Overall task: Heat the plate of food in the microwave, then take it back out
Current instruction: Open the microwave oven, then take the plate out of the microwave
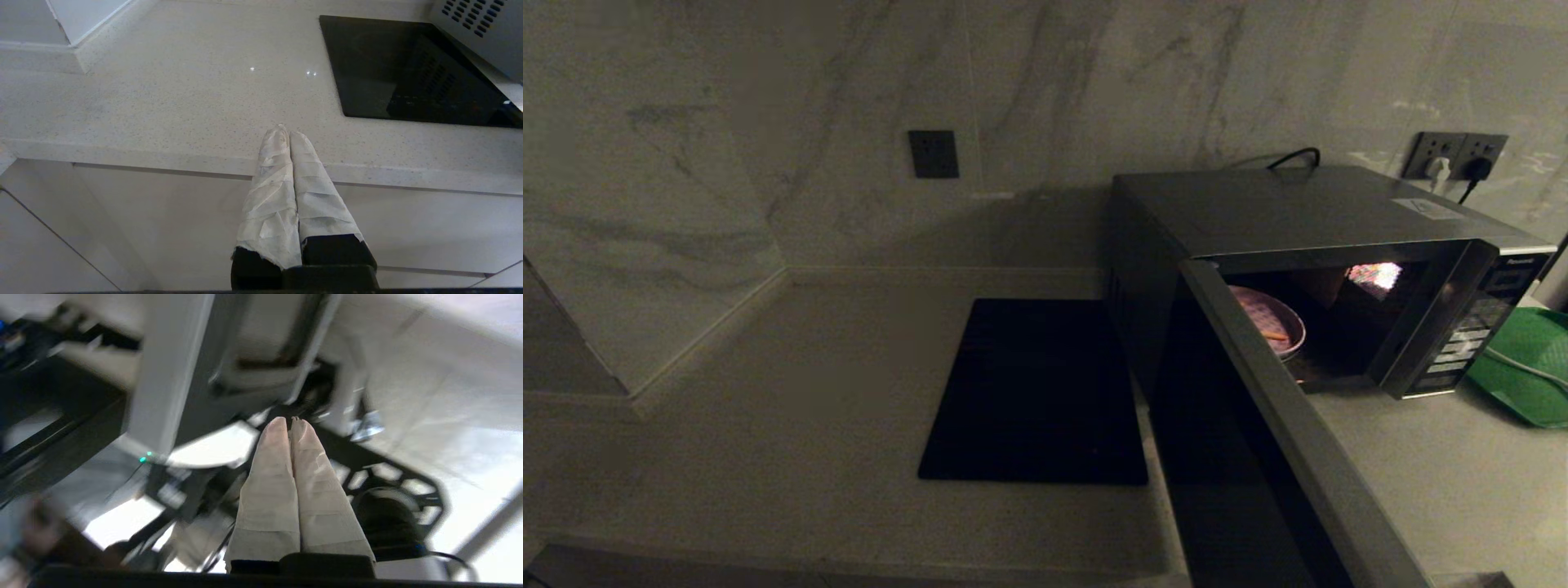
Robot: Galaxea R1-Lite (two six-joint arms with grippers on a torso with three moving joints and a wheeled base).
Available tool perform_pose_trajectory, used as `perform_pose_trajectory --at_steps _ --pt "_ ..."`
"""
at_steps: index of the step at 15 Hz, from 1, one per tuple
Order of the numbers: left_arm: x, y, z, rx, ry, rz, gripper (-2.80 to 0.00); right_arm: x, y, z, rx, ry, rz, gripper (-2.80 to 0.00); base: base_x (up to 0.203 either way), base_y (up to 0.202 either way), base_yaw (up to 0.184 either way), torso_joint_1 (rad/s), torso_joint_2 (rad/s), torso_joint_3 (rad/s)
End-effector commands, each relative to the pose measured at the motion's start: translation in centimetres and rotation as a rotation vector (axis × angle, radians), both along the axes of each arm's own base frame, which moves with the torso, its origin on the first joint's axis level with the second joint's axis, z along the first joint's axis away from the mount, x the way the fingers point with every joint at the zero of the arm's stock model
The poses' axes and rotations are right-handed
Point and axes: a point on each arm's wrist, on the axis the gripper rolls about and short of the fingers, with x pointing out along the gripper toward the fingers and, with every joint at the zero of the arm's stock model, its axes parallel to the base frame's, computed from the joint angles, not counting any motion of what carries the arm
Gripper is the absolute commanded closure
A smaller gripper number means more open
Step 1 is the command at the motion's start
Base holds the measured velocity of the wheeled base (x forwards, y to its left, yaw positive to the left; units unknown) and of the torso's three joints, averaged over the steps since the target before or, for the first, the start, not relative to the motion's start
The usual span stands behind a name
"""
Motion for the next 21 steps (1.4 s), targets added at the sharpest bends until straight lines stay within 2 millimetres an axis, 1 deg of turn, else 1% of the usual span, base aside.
perform_pose_trajectory --at_steps 1,2,4,5,8,9,11,13,15,16,18,19,20,21 --pt "0.0 0.0 0.0 -0.001 0.0 0.0 0.0 -0.3 -0.7 0.1 -0.051 -0.072 -0.084 0.0 0.0 0.0 0.0 0.0 0.0 0.0" --pt "0.0 0.0 0.0 -0.001 0.0 0.0 0.0 0.0 -0.9 0.3 -0.047 -0.126 -0.178 0.0 0.0 0.0 0.0 0.0 0.0 0.0" --pt "0.0 0.0 0.0 -0.001 0.0 0.0 0.0 1.5 -0.9 0.8 0.025 -0.215 -0.454 0.0 0.0 0.0 0.0 0.0 0.0 0.0" --pt "0.0 0.0 0.0 -0.001 0.0 0.0 0.0 2.1 -0.6 0.2 0.018 -0.21 -0.517 0.0 0.0 0.0 0.0 0.0 0.0 0.0" --pt "0.0 0.0 0.0 -0.001 0.0 0.0 0.0 2.7 -0.4 -2.3 -0.057 -0.144 -0.546 0.0 0.0 0.0 0.0 0.0 0.0 0.0" --pt "0.0 0.0 0.0 -0.001 0.0 0.0 0.0 3.7 -0.1 -2.9 -0.097 -0.138 -0.588 0.0 0.0 0.0 0.0 0.0 0.0 0.0" --pt "0.0 0.0 0.0 -0.001 0.0 0.0 0.0 6.6 -0.1 -4.5 -0.196 -0.135 -0.776 0.0 0.0 0.0 0.0 0.0 0.0 0.0" --pt "0.0 0.0 0.0 -0.001 0.0 0.0 0.0 9.6 -0.9 -5.6 -0.222 -0.12 -0.925 0.0 0.0 0.0 0.0 0.0 0.0 0.0" --pt "0.0 0.0 0.0 -0.001 0.0 0.0 0.0 12.7 -1.6 -6.7 -0.218 -0.113 -1.026 0.0 0.0 0.0 0.0 0.0 0.0 0.0" --pt "0.0 0.0 0.0 -0.001 0.0 0.0 0.0 14.1 -2.2 -7.1 -0.194 -0.104 -1.065 0.0 0.0 0.0 0.0 0.0 0.0 0.0" --pt "0.0 0.0 0.0 -0.001 0.001 0.0 0.0 16.2 -3.6 -7.4 -0.108 -0.068 -1.106 0.0 0.0 0.0 0.0 0.0 0.0 0.0" --pt "0.0 0.0 0.0 -0.001 0.0 0.0 0.0 16.8 -4.4 -7.1 -0.062 -0.063 -1.121 0.0 0.0 0.0 0.0 0.0 0.0 0.0" --pt "0.0 0.0 0.0 -0.001 0.0 0.0 0.0 17.4 -5.2 -6.1 0.02 -0.069 -1.126 0.0 0.0 0.0 0.0 0.0 0.0 0.0" --pt "0.0 0.0 0.0 -0.001 -0.001 0.0 0.0 17.9 -5.7 -5.2 0.125 -0.051 -1.09 0.0 0.0 0.0 0.0 0.0 0.0 0.0"
